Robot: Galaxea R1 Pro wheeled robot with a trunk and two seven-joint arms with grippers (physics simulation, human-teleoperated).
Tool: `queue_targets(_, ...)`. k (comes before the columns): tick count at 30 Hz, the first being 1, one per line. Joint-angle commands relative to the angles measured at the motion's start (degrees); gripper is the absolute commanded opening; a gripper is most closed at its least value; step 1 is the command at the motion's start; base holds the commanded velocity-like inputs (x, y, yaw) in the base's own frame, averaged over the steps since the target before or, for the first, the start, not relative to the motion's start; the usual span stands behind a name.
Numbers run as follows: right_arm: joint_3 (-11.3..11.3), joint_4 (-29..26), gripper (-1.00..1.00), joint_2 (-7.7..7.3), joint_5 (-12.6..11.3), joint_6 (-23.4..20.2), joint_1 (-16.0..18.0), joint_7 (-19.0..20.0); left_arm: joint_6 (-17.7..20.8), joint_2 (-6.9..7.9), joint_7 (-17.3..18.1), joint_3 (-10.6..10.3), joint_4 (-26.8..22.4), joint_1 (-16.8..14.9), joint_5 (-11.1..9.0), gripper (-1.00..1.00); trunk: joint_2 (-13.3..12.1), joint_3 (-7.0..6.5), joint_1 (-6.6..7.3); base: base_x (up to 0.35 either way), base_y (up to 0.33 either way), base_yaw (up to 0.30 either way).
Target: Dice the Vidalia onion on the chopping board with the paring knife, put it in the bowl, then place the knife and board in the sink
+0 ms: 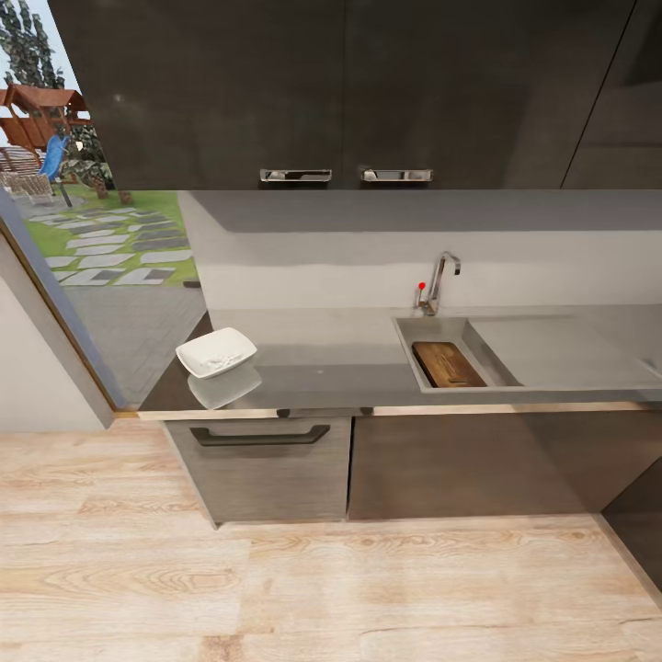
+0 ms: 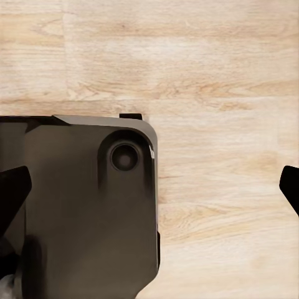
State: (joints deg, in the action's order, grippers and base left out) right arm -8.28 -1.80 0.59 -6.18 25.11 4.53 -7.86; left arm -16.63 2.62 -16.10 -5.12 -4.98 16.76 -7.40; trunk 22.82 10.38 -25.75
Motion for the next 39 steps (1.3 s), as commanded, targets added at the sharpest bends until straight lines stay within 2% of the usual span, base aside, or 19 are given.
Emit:
queue_targets(1,-0.51,0.05,1.00,0.00,-0.59,0.20,0.04,-0.14,-0.07,0.01,-0.16,-0.51,-0.12,0.03,-0.60,1.00,0.10,0.10,-0.03,0.000,0.000,0.000)
queue_targets(39,-0.51,0.06,1.00,0.02,-0.59,0.20,0.03,-0.14,-0.07,0.01,-0.16,-0.51,-0.12,0.03,-0.60,1.00,0.10,0.10,-0.03,0.000,0.000,0.000)
